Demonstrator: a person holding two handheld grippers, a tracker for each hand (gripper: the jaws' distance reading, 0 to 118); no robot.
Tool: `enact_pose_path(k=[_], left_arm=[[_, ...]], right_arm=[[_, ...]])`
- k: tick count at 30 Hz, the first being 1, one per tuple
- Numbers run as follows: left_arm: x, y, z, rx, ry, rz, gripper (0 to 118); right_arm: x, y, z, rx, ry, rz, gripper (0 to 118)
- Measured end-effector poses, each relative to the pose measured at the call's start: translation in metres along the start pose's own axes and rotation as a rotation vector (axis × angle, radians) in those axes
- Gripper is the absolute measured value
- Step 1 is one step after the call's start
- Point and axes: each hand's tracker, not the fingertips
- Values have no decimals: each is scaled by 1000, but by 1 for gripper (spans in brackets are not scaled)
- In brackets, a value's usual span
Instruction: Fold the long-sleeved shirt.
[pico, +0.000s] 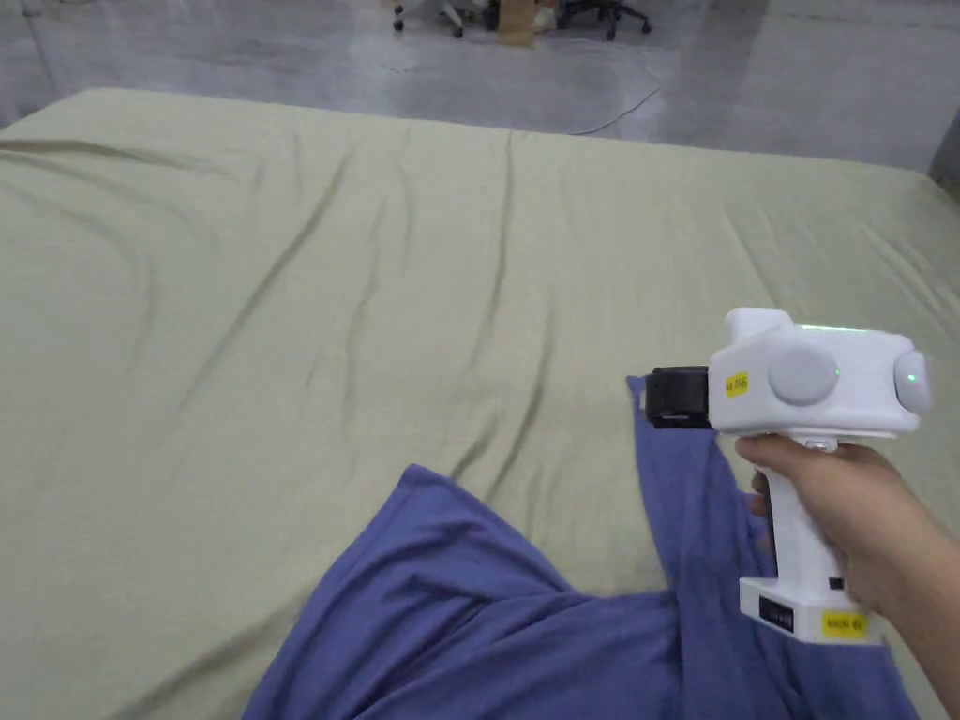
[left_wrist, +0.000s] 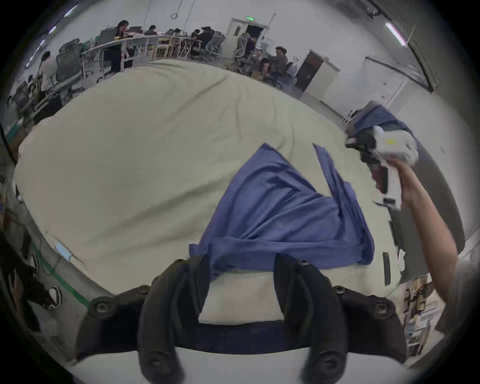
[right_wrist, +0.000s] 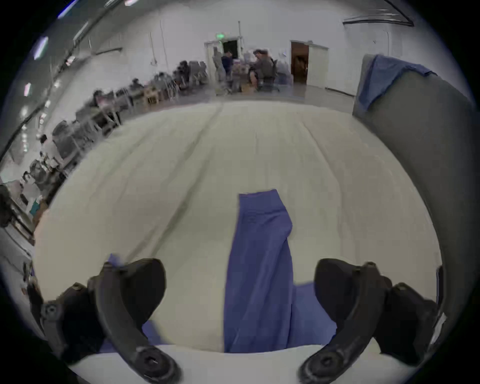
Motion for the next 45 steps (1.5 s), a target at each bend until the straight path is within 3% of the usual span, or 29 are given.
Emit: enact_pose_path(k=[1, 4, 6, 7, 8, 9, 10, 11, 15, 18, 19, 20, 21, 22, 23, 25, 26, 27, 30, 31, 32, 38, 42, 45], left_arm=[[0, 2, 0, 6, -11, 6, 53], [-10, 3, -1, 5, -34, 44, 53], [-13, 5, -1, 4, -44, 64, 52], [-13, 5, -1, 4, -46, 64, 52], [-11, 3, -2, 4, -46, 61, 52], [-11, 3, -3, 3, -41, 45, 50], [-11, 3, -3, 6, -32, 30, 41], [-12, 4, -5, 9, -25, 20, 32], [-17, 4, -7, 6, -29, 28, 13], [-19, 6, -15, 15, -5, 10, 12], [-22, 8, -25, 10, 8, -6, 20], [-23, 10, -37, -17, 40, -30, 46], [-26, 13, -53, -56, 88, -46, 81], [-28, 13, -72, -113, 123, -72, 104], [-30, 12, -86, -166, 136, -102, 103], [-25, 5, -113, -216, 141, -175, 97], [-22, 1, -125, -259, 154, -216, 84], [-19, -4, -132, -280, 127, -232, 81], [0, -9, -113, -215, 161, -322, 67], [4, -6, -100, -179, 167, -315, 21], [6, -4, -87, -120, 116, -277, 2], [23, 42, -11, 29, -55, -122, 2], [42, 105, 32, 185, -182, -14, 2], [70, 172, 57, 297, -253, 6, 2]], right_arm=[[3, 3, -30, -109, -83, 52, 114], [3, -10, -82, -343, -163, -7, 114], [8, -28, -94, -475, -194, -48, 100], [8, -21, -86, -348, -133, -93, 99], [7, -15, -75, -332, -164, -65, 88], [4, -13, -62, -325, -153, -57, 66], [2, -11, -49, -279, -134, -31, 0], [-4, -4, -43, -264, -72, -2, 0], [-8, 4, 30, -107, -75, 119, 0], [4, 5, 97, 0, 19, 121, 0], [5, 5, 118, 30, 45, 112, 0], [10, 3, 135, 49, 60, 108, 0], [15, 1, 154, 70, 72, 107, 0], [20, -1, 170, 90, 74, 110, 0], [17, -2, 186, 105, 64, 123, 0], [25, -5, 213, 141, 59, 117, 0], [31, -6, 227, 160, 59, 102, 0], [35, -9, 242, 188, 57, 76, 0], [54, -12, 286, 237, 73, 11, 0], [61, -12, 301, 258, 81, 4, 0], [66, -12, 317, 276, 84, 0, 0], [75, -12, 411, 403, 105, -5, 0], [81, 11, 445, 442, 68, -22, 0], [94, 50, 464, 459, 65, -86, 0]])
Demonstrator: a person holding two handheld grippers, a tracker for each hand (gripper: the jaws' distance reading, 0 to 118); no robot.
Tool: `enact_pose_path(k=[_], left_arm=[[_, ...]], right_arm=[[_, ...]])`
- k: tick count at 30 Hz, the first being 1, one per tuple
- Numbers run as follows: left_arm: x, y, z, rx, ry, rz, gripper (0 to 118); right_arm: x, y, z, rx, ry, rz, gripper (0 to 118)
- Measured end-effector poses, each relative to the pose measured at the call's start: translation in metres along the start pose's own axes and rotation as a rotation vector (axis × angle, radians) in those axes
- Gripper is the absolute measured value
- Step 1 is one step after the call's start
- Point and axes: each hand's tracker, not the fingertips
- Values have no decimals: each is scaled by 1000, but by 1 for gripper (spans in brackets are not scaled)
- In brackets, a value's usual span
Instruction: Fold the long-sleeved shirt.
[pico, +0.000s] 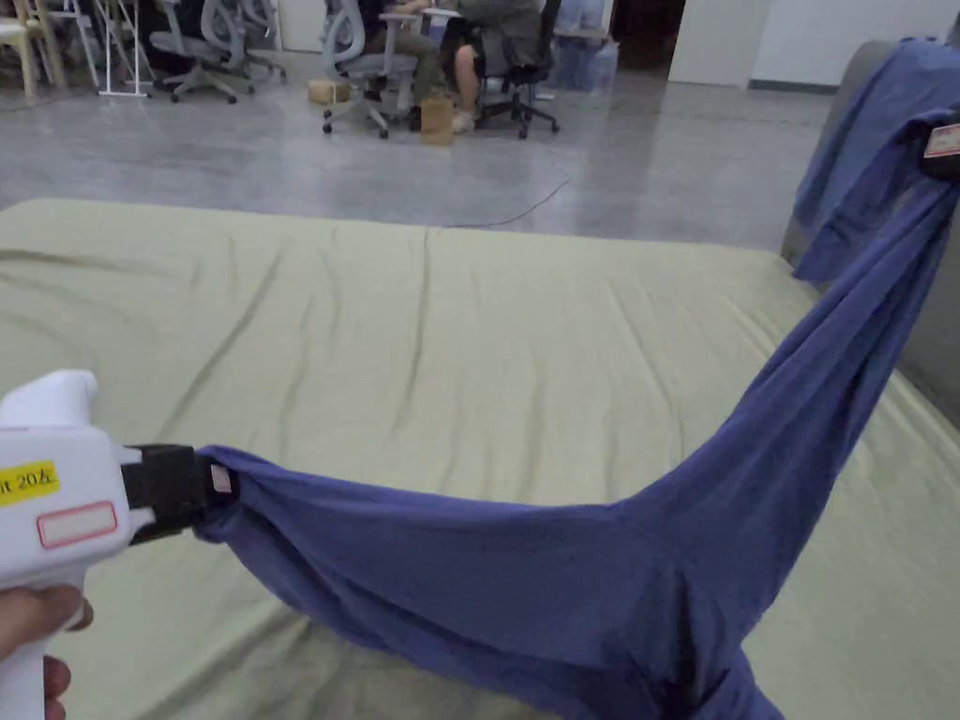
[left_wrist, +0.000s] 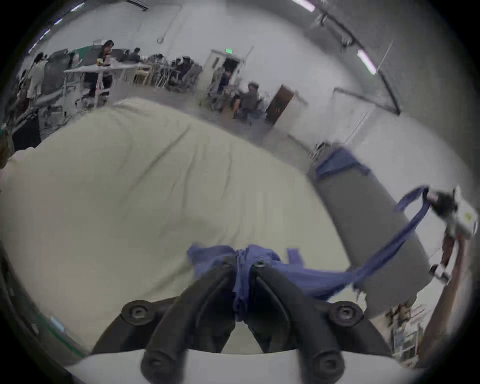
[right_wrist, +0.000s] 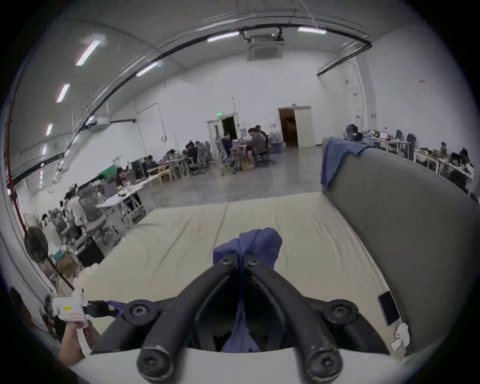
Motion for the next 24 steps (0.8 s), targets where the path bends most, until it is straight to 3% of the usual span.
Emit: enact_pose_path(k=[7, 12, 17, 24], left_arm=[[67, 166, -32, 150, -149, 86, 2], [103, 255, -67, 232, -37, 91, 2], [120, 309, -76, 271, 119, -4, 2], [109, 341, -86, 303, 176, -42, 2]], right_arm=[[13, 118, -38, 71, -112, -80, 0], [3, 190, -88, 92, -210, -113, 0], [-7, 224, -124, 123, -318, -106, 0], [3, 233, -162, 133, -343, -135, 0]])
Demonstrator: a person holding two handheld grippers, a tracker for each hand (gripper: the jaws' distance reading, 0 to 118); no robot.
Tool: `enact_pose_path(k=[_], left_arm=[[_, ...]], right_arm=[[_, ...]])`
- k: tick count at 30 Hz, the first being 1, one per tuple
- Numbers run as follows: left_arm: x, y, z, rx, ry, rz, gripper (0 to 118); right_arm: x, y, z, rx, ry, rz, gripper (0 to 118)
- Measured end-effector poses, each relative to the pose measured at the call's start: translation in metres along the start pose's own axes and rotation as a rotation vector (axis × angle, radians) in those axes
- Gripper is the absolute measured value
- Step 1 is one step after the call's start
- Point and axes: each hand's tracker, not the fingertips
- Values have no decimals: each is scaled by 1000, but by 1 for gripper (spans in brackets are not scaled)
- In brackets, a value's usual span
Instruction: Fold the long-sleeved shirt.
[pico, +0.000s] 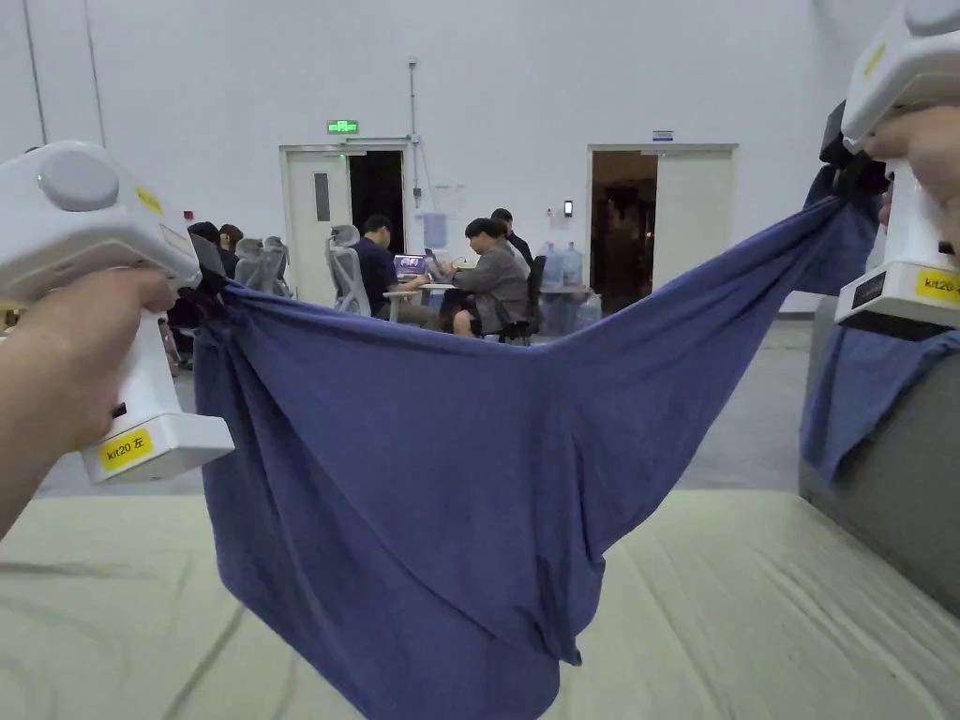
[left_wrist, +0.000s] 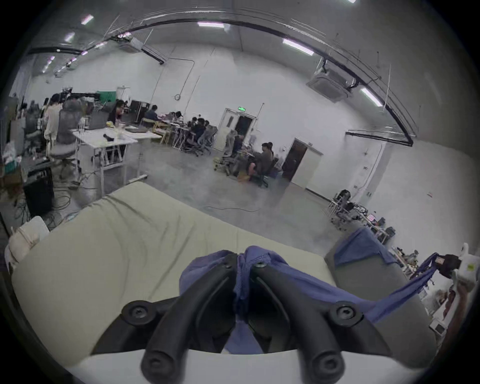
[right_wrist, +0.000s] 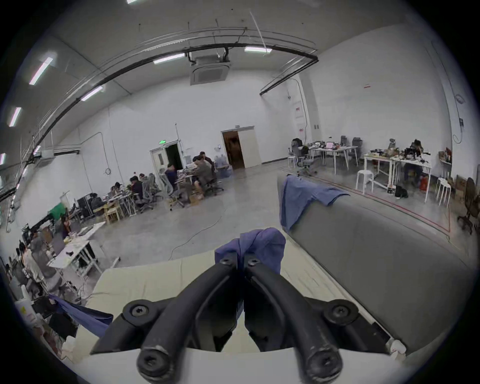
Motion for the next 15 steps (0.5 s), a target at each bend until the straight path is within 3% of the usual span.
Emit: enact_pose_path(k=[5, 10, 15], left_arm=[[-23, -50, -36, -80, 57, -149, 2], [-81, -158, -92, -329, 144, -178, 2], [-137, -264, -114, -515, 190, -196, 2]], right_arm=[[2, -65, -41, -104, -32, 77, 0], [19, -201, -109, -350, -10, 123, 0], [40, -324, -135, -544, -4, 154, 0]])
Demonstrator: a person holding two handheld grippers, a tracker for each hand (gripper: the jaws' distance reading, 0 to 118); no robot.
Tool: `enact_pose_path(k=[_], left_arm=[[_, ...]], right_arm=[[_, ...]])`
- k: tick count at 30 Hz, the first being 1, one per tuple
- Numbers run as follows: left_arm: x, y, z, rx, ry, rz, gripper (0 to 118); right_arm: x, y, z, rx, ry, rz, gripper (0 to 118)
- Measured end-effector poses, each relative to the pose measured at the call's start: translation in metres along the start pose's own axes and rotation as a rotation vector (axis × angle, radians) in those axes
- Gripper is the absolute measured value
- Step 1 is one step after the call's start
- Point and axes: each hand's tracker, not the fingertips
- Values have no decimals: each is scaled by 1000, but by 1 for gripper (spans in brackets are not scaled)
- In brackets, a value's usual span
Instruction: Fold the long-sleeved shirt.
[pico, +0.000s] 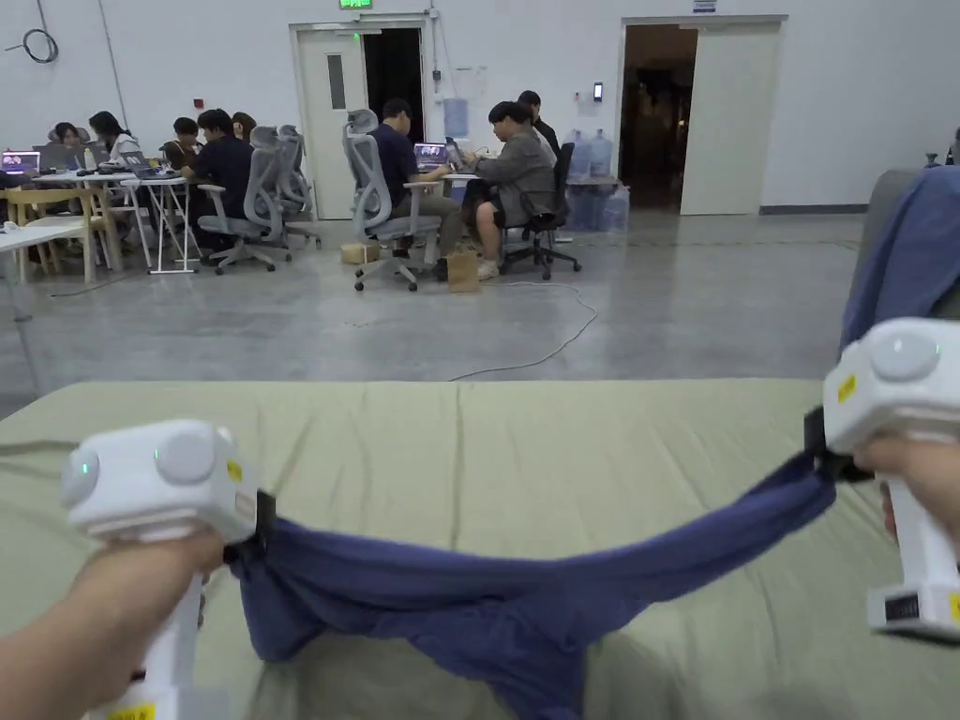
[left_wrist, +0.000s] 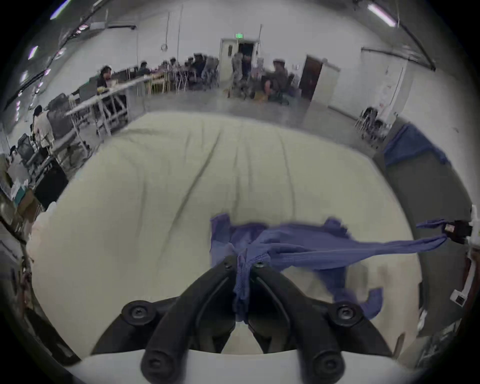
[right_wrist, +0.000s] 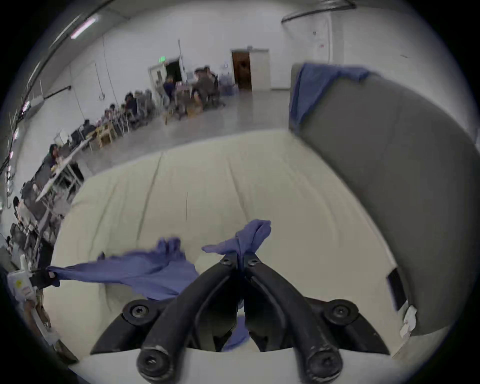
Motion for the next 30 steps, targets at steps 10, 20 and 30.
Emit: enact_pose_path(k=[10, 20, 30], left_arm=[[-35, -124, 41, -44, -12, -194, 2], [-60, -299, 135, -139, -64, -272, 2], [-70, -416, 152, -275, -86, -200, 2]], right_arm=[[37, -142, 63, 31, 112, 221, 0], [89, -306, 176, -104, 140, 377, 0], [121, -422, 155, -430, 105, 412, 0]])
